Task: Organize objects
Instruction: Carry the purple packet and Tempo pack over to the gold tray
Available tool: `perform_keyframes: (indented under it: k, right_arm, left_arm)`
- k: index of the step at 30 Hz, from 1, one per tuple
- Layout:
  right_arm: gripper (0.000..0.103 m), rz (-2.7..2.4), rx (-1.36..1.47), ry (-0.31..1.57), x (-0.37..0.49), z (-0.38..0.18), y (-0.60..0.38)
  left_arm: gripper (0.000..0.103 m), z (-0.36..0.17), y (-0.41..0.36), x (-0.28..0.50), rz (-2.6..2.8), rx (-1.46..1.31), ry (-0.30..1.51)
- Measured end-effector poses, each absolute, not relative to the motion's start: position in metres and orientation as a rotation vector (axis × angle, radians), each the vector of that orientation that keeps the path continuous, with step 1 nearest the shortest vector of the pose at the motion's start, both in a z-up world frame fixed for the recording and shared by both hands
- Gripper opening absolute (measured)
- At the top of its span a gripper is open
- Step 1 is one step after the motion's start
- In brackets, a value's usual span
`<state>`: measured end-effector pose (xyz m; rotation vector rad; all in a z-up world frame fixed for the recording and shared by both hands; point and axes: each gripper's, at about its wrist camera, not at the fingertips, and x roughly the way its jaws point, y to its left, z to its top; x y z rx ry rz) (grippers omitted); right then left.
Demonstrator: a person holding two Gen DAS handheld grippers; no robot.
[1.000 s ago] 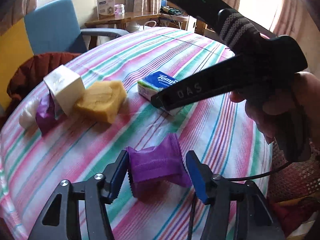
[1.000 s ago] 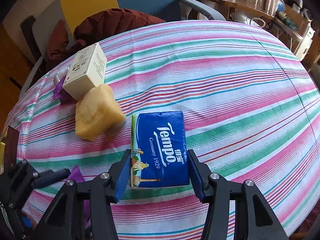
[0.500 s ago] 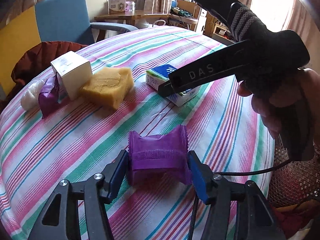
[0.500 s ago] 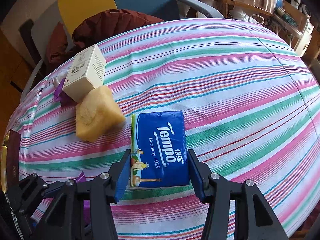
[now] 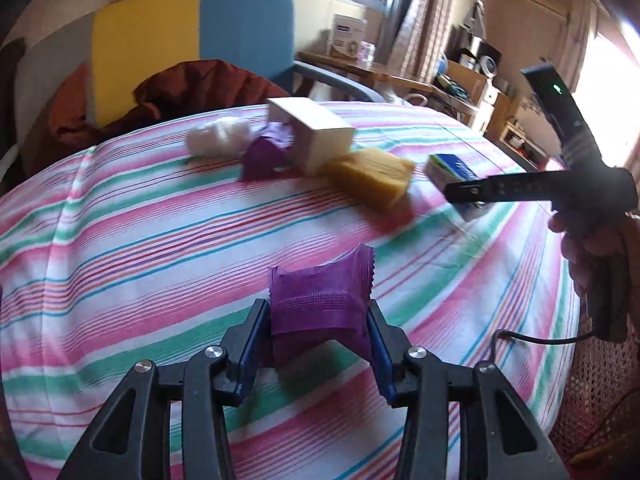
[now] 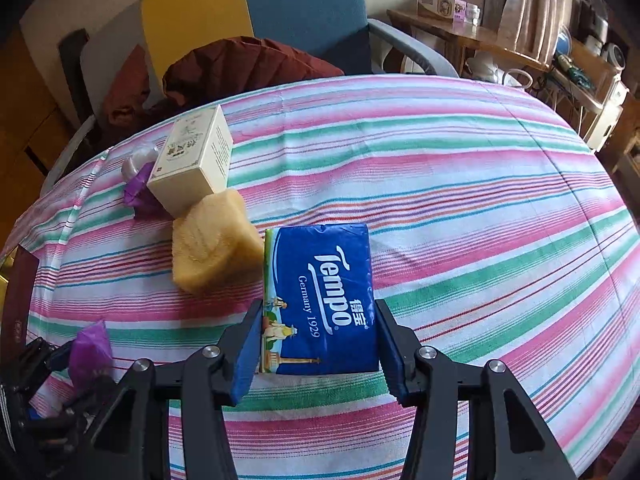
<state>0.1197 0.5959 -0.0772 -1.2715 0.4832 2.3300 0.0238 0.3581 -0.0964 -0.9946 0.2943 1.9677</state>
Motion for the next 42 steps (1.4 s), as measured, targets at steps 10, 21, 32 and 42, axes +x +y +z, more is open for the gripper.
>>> perform_keyframes:
  k: [10,21,32,42]
  right_arm:
    - [0.053,2.501,-1.157,0.474,0.113,-0.060,0.556]
    - [0.053,2.693,-1.325,0.275,0.093,-0.086,0.467]
    - [0.053,2.742,-1.372,0.113,0.090,-0.094,0.429]
    - [0.053,2.711,-1.398,0.181,0.088,-0.093,0.411]
  left_arm:
    - [0.047,-0.098,0.316,0.019,2.062,-0.965,0.253]
    - [0.045,-0.083,0.272,0.041,2.053,-0.971,0.189]
    - [0.045,-0.042,0.208,0.057,2.096,-0.852,0.109]
    - [0.045,-0.022,0.135,0.032,2.205,-0.851,-0.098]
